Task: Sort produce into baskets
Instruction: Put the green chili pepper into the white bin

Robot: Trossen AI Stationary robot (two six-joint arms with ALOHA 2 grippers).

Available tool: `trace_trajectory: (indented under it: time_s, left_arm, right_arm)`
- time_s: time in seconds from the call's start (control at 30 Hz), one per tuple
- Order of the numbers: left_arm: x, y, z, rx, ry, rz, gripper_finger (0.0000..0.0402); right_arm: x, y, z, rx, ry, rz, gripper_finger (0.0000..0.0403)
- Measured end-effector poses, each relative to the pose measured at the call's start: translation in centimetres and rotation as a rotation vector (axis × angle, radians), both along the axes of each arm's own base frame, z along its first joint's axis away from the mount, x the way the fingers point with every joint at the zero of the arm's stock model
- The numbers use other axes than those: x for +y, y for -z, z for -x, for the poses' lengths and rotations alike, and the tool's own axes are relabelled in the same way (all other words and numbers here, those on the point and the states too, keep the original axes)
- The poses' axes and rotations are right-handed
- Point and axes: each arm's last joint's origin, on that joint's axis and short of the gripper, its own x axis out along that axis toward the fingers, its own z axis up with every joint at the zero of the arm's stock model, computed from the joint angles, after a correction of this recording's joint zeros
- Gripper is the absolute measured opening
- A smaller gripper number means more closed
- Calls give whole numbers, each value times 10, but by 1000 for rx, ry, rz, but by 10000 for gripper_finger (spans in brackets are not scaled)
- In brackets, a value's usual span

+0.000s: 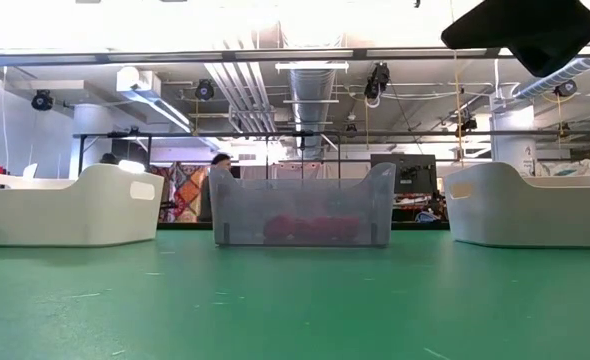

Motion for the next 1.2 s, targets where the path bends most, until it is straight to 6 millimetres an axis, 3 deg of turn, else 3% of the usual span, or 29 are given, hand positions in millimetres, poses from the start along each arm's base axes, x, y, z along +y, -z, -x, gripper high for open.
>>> trace_trajectory:
  time_s: [0.37,0.67,0.8,1.0,1.2]
  left_arm:
    - [3,5,-4,-59,16,-16,155]
    - [6,16,-7,-41,46,-38,205]
    - [5,25,-7,15,59,-32,209]
    - [4,30,-8,26,82,-38,175]
    - [6,25,-13,-4,69,-38,92]
  right_arm:
    - [0,0,0,4,-10,7,233]
    - [0,0,0,4,-11,9,233]
    - [0,0,0,4,-12,10,233]
    - [0,0,0,5,-15,16,233]
    - [0,0,0,5,-15,17,233]
